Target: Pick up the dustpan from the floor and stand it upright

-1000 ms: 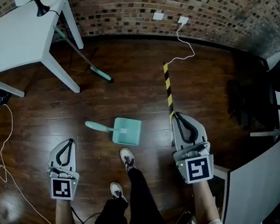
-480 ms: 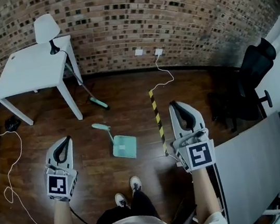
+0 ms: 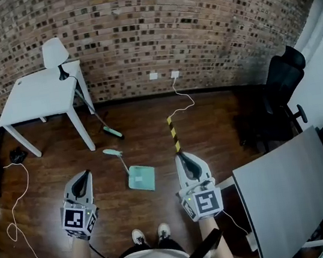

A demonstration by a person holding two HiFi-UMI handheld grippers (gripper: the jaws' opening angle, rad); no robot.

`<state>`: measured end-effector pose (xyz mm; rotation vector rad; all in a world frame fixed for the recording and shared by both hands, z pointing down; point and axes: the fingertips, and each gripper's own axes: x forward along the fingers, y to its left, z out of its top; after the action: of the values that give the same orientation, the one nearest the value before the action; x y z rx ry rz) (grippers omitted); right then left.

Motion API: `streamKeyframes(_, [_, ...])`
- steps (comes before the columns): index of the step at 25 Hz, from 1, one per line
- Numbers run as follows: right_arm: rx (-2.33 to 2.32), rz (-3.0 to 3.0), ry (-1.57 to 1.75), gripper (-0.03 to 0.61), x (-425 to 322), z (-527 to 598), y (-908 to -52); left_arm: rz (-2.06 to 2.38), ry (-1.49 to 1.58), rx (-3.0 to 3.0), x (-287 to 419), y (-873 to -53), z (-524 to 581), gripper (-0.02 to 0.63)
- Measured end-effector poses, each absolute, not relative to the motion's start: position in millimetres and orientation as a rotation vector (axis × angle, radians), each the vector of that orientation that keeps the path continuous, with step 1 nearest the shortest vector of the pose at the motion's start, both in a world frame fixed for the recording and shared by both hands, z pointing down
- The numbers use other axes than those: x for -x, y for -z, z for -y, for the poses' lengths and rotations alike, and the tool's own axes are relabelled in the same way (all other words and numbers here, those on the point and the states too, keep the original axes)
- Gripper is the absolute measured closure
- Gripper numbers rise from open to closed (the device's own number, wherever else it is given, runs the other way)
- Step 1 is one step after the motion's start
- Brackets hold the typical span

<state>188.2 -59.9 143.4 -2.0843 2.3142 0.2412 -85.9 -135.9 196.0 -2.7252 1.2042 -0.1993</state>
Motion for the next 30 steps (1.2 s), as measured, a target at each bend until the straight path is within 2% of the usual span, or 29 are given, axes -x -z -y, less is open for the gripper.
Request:
streamKeyframes(9, [2.068,-2.315,-0.153,0.555,-177,49,-162,-1.167,0.224,2.751,63,-205,117,0.621])
streamKeyframes(16, [2.139,-2.300,-0.080,0.555,-152,43,-174,-1.106,0.236,2.727,80,-197,106,0.621])
streamKeyframes(23, [2.157,-2.282,0.005,0.557,-135,2,-193,-1.130,0.249,2.731,99,-205,67,0.621])
streamKeyframes(30, [2.057,-2.244,-0.018,0.557,-157,-77,-175,-1.131,0.230,2.683,72,-193,-15,0.621])
